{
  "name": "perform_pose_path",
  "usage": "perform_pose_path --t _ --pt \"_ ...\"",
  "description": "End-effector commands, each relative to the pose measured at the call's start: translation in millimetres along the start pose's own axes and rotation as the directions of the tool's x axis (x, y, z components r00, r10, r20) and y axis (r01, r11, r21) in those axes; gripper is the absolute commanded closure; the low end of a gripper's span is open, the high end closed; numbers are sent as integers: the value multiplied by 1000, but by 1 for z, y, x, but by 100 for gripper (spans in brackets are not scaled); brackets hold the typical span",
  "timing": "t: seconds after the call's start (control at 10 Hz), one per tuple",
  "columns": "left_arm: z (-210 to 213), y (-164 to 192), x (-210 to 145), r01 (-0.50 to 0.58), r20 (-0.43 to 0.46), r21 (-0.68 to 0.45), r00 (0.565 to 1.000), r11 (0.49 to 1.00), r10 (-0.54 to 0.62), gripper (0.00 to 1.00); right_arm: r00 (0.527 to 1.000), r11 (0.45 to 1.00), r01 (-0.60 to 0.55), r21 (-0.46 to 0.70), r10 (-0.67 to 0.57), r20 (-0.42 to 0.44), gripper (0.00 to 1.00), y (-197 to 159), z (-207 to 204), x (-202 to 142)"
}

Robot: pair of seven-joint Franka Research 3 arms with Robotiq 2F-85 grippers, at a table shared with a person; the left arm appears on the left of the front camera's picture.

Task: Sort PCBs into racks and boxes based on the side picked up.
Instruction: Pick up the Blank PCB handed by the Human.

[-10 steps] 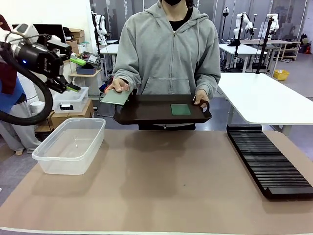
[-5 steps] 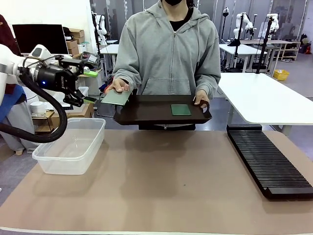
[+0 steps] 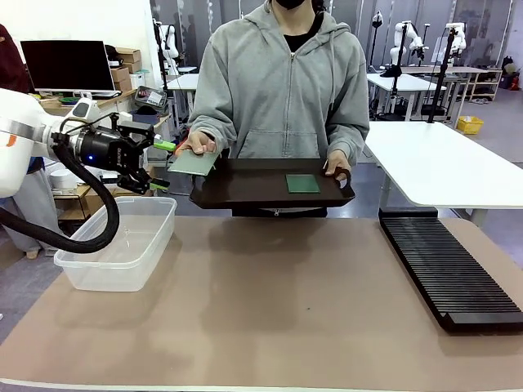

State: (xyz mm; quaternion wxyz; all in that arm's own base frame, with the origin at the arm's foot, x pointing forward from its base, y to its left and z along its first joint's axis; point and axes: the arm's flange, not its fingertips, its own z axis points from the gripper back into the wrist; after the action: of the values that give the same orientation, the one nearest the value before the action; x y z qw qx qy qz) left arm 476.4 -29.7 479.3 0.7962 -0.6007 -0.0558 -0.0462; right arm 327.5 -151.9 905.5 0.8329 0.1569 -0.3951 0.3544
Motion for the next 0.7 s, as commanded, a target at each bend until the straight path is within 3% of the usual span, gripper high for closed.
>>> perform_pose_path --t 0.0,0.5,0.6 --pt "-9 1 13 25 10 -36 1000 999 -25 0 1000 1000 -5 17 5 7 0 3 -1 -1" --pt "-17 -5 27 33 16 -80 999 996 -32 0 1000 1000 -5 17 5 7 0 3 -1 -1" --pt "-15 -5 27 51 -6 -74 999 996 -52 15 1000 1000 -5 17 5 7 0 3 -1 -1"
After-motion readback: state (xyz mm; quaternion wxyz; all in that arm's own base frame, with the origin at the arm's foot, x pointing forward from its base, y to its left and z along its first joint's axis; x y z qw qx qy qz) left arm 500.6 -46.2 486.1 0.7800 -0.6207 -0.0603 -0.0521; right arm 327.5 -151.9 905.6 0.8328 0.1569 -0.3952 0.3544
